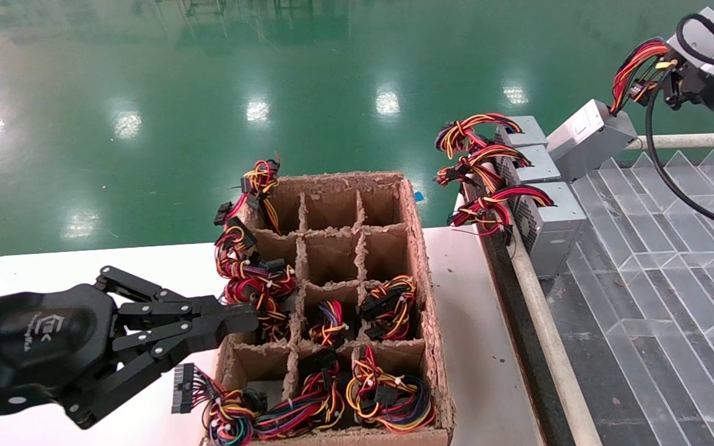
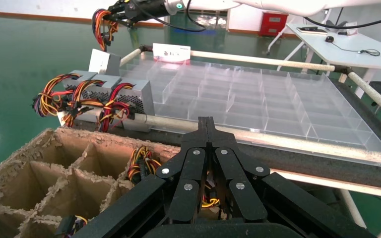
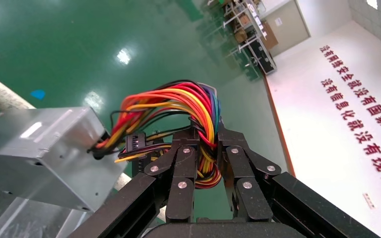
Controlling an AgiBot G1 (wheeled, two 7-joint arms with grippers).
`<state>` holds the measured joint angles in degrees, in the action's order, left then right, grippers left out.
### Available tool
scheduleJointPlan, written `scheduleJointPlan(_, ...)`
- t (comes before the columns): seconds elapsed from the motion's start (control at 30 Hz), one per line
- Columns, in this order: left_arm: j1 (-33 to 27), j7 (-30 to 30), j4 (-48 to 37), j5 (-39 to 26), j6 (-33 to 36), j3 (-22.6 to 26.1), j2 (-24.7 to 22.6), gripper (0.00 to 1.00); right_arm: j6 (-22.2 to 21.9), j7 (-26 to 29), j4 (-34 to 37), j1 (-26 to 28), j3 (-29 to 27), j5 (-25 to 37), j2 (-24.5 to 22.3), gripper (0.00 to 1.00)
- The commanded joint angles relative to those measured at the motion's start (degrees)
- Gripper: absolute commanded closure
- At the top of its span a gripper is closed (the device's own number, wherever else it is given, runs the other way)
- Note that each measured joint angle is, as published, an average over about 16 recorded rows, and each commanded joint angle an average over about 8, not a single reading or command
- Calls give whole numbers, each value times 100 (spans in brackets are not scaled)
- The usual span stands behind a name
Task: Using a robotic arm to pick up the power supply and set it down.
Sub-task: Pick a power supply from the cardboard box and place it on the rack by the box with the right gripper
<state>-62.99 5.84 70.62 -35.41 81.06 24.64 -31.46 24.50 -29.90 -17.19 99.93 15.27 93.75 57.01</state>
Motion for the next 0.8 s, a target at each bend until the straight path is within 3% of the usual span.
scheduleJointPlan(0.03, 0, 0, 0, 0, 0, 0, 0, 100, 62, -66, -3, -16, -16, -37, -12, 100)
scheduleJointPlan(0.5, 0, 0, 0, 0, 0, 0, 0, 100, -177, -646, 211, 211, -48, -131, 521, 100)
scheduleJointPlan(0.8, 0, 0, 0, 0, 0, 0, 0, 100, -279, -832, 272, 327, -113, -196, 438, 100)
